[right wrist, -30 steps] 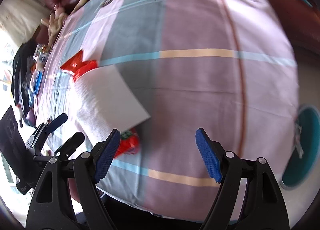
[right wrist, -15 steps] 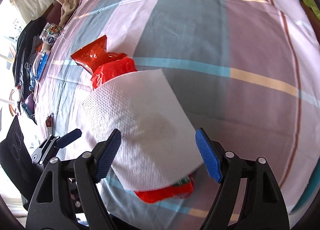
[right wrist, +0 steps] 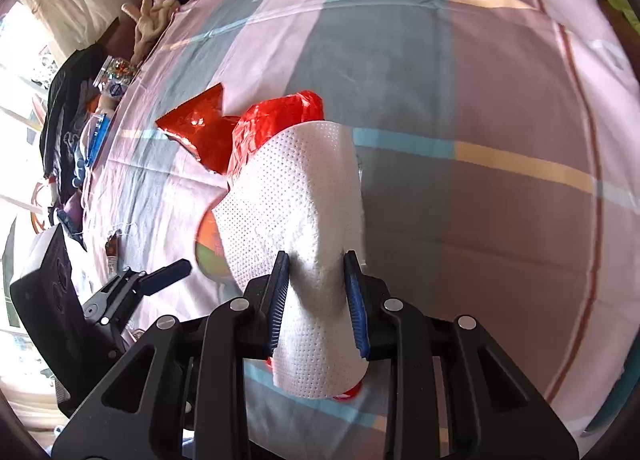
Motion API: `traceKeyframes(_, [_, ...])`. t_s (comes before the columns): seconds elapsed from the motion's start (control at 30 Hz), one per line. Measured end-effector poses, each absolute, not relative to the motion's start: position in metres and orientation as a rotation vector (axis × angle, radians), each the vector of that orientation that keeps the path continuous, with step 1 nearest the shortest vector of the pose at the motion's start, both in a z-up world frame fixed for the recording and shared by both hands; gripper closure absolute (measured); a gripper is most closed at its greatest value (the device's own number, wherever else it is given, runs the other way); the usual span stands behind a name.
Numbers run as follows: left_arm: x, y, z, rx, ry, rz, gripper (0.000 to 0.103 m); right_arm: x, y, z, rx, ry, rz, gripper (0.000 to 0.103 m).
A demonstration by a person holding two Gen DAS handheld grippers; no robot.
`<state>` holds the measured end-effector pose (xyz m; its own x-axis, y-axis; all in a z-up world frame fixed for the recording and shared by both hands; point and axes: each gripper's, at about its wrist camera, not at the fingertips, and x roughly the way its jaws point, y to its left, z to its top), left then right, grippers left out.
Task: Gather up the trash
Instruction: 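Grasp the white paper towel with the right tool while the left tool grasps the red wrapper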
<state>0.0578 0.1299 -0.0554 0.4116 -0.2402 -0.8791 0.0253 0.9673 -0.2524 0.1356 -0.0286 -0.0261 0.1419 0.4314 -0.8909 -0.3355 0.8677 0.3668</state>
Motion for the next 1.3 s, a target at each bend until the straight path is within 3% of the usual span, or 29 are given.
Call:
traceKeyframes(0.03, [0.059, 0.128, -0.055, -0.213, 1.137, -0.169, 0.011, 0.135, -0.033, -0.025, 0.082, 1.313, 0.545, 0.091])
traceKeyframes(0.17, [0.06, 0.121, -0.052, -0.217, 1.134, -0.17, 0.011, 0.135, -0.053, -0.026, 0.15, 1.332, 0.54, 0.091])
traceKeyframes(0.23, [0.061, 0.117, -0.048, -0.212, 1.128, -0.172, 0.011, 0.132, -0.062, -0.022, 0.133, 1.305, 0.524, 0.099])
traceKeyframes(0.73, [0.085, 0.044, -0.047, -0.146, 1.135, -0.103, 0.013, 0.115, -0.168, -0.043, 0.277, 1.314, 0.376, 0.099])
traceKeyframes(0.77, [0.089, 0.041, -0.05, -0.136, 1.139, -0.085, 0.017, 0.113, -0.171, -0.044, 0.286, 1.315, 0.376, 0.099])
traceKeyframes(0.83, [0.094, 0.041, -0.054, -0.149, 1.156, -0.076, 0.041, 0.11, -0.179, -0.046, 0.302, 1.314, 0.377, 0.099])
traceKeyframes(0.93, [0.095, 0.045, -0.055, -0.187, 1.168, -0.074, 0.068, 0.103, -0.192, -0.048, 0.327, 1.308, 0.379, 0.099])
traceKeyframes(1.0, [0.093, 0.049, -0.052, -0.194, 1.158, -0.067, 0.078, 0.1, -0.2, -0.05, 0.347, 1.309, 0.384, 0.099])
traceKeyframes(1.3, [0.074, 0.062, -0.016, -0.209, 1.092, -0.053, 0.081, 0.093, -0.223, -0.052, 0.422, 1.289, 0.4, 0.099])
